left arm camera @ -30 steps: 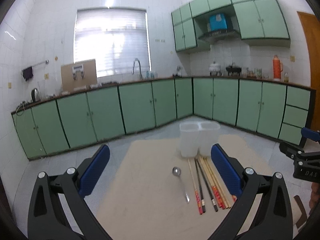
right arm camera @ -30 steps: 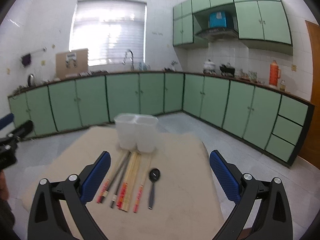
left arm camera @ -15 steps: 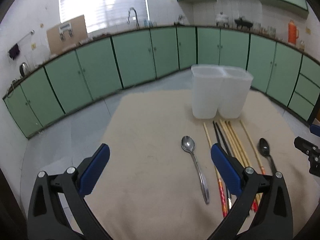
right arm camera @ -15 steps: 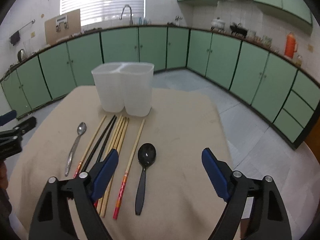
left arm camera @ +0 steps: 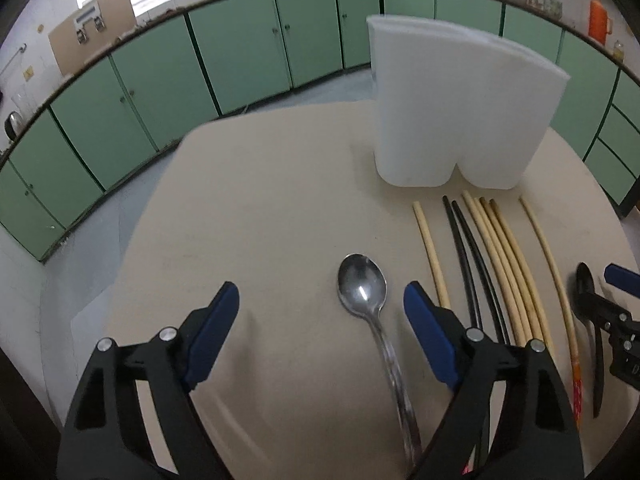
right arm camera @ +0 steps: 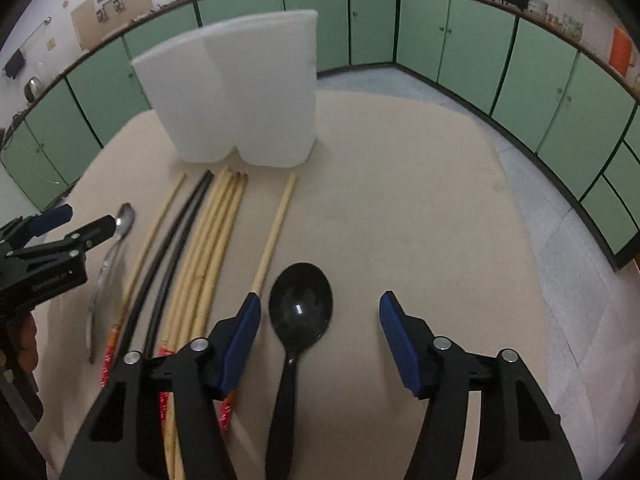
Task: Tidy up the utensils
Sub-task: 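Grasp the silver spoon with the left tool while the right tool grasps the black spoon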
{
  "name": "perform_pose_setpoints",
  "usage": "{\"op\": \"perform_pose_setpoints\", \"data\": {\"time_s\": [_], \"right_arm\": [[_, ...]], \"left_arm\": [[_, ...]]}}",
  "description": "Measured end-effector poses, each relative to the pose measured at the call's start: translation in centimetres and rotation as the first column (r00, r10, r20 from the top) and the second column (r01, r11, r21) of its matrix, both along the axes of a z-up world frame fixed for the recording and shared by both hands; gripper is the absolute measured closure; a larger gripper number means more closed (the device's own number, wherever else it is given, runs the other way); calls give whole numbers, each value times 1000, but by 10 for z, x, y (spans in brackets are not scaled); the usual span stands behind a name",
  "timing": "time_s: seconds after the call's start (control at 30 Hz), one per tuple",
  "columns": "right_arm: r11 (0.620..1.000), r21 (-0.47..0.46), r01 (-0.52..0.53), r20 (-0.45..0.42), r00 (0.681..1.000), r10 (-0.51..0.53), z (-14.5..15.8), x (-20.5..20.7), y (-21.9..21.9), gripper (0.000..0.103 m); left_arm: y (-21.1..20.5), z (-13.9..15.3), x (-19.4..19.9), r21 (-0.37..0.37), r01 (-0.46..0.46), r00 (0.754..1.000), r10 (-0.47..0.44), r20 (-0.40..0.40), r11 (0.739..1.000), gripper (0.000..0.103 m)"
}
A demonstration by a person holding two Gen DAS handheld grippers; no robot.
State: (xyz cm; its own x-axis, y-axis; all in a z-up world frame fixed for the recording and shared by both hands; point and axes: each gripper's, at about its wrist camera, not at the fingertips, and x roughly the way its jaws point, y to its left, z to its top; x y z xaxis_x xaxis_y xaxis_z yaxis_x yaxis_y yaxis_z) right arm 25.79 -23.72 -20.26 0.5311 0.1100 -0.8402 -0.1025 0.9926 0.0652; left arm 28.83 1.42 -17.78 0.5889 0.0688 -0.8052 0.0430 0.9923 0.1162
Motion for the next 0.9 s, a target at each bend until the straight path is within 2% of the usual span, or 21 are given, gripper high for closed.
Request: {"op": "perform_pose_setpoints", "data": {"time_s": [0.2,0.37,0.47,0.53,0.57,0.63,0.7,0.83,0.9], "right_arm": [[1000,-17,-6,-14,1000,5,-2,3,2,48],[1000,-11,7,-31,1000,-7,0,10,4,46],[1000,-9,-2,-29,1000,2,2,10,7,46],[1000,-18,-3,-40,999,3,-1,13,9,47],[1000,-24,4,-42,999,-5,-3,14,9,49],[1000,-15,17,-34,999,-17,-1,15,9,54],[1000,8,22,-36,999,-22,1,18,9,67],[1000,10,1,-25,1000,-1,5,18,4,68],[999,43,-2,23,1000,1,12,13,0,68]], "left_arm": [[-6,-14,14,-32,5,998,-7,-65,999,33],[-6,-10,17,-94,-8,996,0,-85,996,41],[-9,-9,16,-99,0,996,-9,-89,995,44],[-11,-8,17,-91,8,996,-16,-82,996,49],[-13,-7,14,-95,11,997,-19,-79,995,52],[-16,-5,12,-108,14,997,-23,-76,994,64],[-18,-4,12,-124,20,997,-29,-73,992,75],[-25,-4,9,-131,39,997,-47,-58,991,75],[-26,-2,3,-141,48,999,-51,-19,989,75]]}}
